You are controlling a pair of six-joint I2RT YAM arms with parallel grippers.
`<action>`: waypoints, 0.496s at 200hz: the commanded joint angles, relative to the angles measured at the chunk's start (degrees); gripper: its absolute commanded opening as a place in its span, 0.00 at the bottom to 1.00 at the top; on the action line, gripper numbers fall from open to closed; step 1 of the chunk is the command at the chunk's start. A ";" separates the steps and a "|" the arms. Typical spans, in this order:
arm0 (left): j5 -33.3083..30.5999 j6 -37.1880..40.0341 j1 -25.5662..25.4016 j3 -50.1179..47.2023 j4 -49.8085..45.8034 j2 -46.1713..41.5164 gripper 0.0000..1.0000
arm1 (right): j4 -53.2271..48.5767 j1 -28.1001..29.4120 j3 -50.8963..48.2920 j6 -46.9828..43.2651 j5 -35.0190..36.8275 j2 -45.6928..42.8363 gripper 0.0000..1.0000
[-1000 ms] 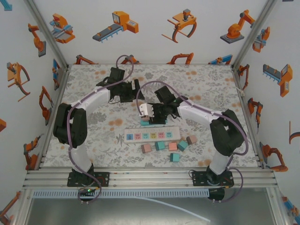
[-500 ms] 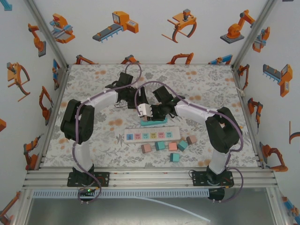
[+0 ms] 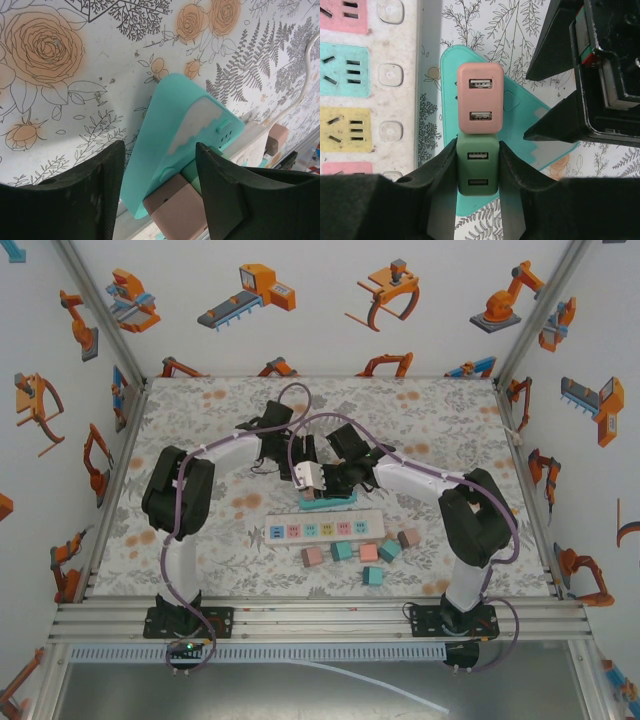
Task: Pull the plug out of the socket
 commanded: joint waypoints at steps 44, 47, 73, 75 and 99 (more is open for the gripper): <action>3.54 1.18 -1.36 3.08 -3.44 3.84 0.52 | 0.06 -0.09 0.36 -0.03 -0.85 -2.83 0.26; 3.61 1.49 -1.47 3.26 -3.84 3.99 0.52 | 0.03 -0.10 0.39 0.05 -0.84 -2.91 0.26; 0.56 6.22 -2.45 5.88 -8.77 5.73 0.52 | -0.20 -0.09 0.87 0.28 -1.11 -3.35 0.23; 0.16 6.56 -2.50 6.03 -9.01 5.81 0.52 | -0.20 -0.09 0.90 0.32 -1.06 -3.45 0.23; -1.49 7.61 -2.94 6.63 -10.23 6.38 0.50 | -0.74 -0.09 1.68 0.37 -0.23 -3.73 0.22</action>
